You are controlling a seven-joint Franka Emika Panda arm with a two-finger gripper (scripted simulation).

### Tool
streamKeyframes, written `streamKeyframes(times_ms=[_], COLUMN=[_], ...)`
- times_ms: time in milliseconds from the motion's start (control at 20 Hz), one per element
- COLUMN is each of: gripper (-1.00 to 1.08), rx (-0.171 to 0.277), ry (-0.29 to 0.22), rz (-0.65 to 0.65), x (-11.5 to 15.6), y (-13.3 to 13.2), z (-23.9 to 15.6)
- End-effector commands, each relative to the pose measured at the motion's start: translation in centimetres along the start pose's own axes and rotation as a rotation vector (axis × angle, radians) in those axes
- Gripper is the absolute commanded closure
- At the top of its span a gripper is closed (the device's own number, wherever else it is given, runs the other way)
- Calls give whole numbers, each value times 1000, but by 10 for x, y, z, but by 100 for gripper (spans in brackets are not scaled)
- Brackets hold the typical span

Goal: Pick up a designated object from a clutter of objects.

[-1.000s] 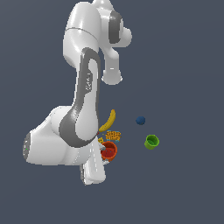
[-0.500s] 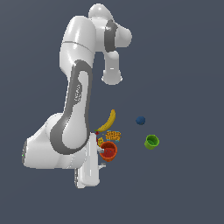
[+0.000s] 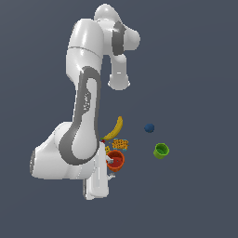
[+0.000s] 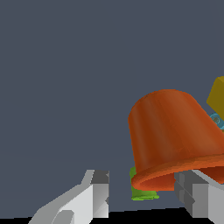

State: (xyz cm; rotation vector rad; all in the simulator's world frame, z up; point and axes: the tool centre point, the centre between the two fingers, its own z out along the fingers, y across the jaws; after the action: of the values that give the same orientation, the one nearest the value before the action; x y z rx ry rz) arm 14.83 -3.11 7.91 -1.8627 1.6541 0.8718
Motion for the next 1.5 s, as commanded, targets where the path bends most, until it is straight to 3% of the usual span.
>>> streamKeyframes(times_ms=[0, 200, 250, 950, 1200, 1450], gripper=[-20, -20, 108, 108, 108, 108], rx=[-1, -1, -1, 6, 37, 95], ry=[-1, -1, -1, -2, -1, 0], rz=[2, 2, 2, 6, 25, 60], x=[0, 0, 0, -4, -15, -36], y=[0, 0, 0, 0, -3, -6], z=[10, 15, 15, 9, -17, -68])
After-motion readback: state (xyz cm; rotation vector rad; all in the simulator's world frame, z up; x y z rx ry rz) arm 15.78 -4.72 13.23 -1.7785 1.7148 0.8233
